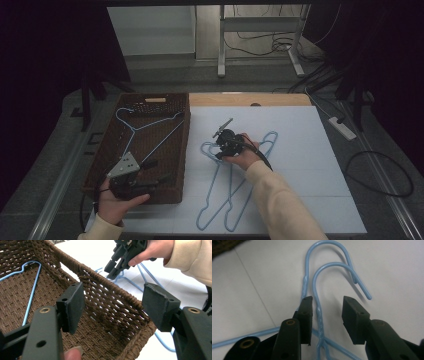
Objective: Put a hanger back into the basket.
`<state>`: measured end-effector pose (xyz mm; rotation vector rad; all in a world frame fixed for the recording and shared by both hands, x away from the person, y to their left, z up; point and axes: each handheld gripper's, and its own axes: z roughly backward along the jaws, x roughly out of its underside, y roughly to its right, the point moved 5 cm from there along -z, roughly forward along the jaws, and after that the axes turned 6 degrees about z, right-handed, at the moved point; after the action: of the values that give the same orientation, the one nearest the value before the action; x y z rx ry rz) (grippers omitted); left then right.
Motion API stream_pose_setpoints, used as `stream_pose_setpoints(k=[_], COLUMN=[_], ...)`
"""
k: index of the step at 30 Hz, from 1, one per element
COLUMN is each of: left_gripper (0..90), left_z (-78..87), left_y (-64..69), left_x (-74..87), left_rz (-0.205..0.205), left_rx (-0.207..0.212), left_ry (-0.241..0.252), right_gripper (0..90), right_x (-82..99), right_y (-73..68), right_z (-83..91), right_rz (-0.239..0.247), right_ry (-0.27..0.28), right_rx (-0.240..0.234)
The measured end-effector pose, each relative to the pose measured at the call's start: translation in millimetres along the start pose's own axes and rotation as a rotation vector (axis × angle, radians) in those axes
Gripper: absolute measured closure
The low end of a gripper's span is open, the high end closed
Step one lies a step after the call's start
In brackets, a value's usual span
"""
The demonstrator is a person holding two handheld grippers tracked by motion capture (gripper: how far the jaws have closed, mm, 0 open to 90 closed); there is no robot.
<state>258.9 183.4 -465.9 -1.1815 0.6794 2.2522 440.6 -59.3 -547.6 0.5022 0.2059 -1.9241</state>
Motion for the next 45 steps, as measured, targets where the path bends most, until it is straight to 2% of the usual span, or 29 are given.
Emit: stream_pose_setpoints(k=[4,7,10,12,15,17,19,29,33,37,40,45], left_gripper=[34.7,34.7,34.7,34.8,34.8,34.8,34.8,34.3,33.8,33.7,33.6,33.0], left_z=[-0.4,-1.1,-0.8,0.2,0.5,0.3,-0.2,-5.7,-10.5,-15.0,-21.7,-34.7], left_y=[0.1,0.3,1.0,1.8,2.2,2.6,3.1,11.1,14.8,18.0,23.9,34.1], left_x=[0.1,0.4,0.1,-0.6,-0.9,-1.0,-1.0,-3.2,-4.6,-6.7,-10.0,-15.3], left_rz=[0.000,-0.001,-0.003,-0.004,-0.005,-0.006,-0.007,-0.019,-0.022,-0.017,-0.002,-0.007], left_rx=[0.002,0.000,0.000,0.000,0.000,0.000,0.001,0.005,0.009,0.016,0.037,0.046], left_ry=[-0.001,-0.004,-0.003,0.001,0.002,0.001,-0.001,-0.010,-0.023,-0.029,-0.032,-0.059], right_gripper=[68.9,83.9,86.2,86.4,86.5,86.5,86.6,86.5,86.6,86.6,86.6,86.6], right_x=[1.3,0.5,-0.6,0.7,4.4,5.5,7.4,22.5,30.8,35.8,39.0,41.9], right_y=[-1.3,-3.7,-6.3,-6.2,-4.7,-4.2,-3.4,-9.1,-12.3,-13.7,-14.5,-15.9], right_z=[-4.8,-4.6,-4.4,-3.5,5.2,9.4,20.4,66.5,78.4,83.0,86.6,91.6], right_rz=[0.004,0.001,0.003,-0.026,-0.065,-0.069,-0.087,-0.112,-0.127,-0.131,-0.136,-0.140], right_ry=[-0.021,-0.022,-0.035,-0.026,0.016,0.030,0.077,0.240,0.282,0.300,0.314,0.340], right_rx=[-0.010,-0.031,-0.020,-0.017,-0.005,-0.003,0.005,0.034,0.033,0.037,0.039,0.042])
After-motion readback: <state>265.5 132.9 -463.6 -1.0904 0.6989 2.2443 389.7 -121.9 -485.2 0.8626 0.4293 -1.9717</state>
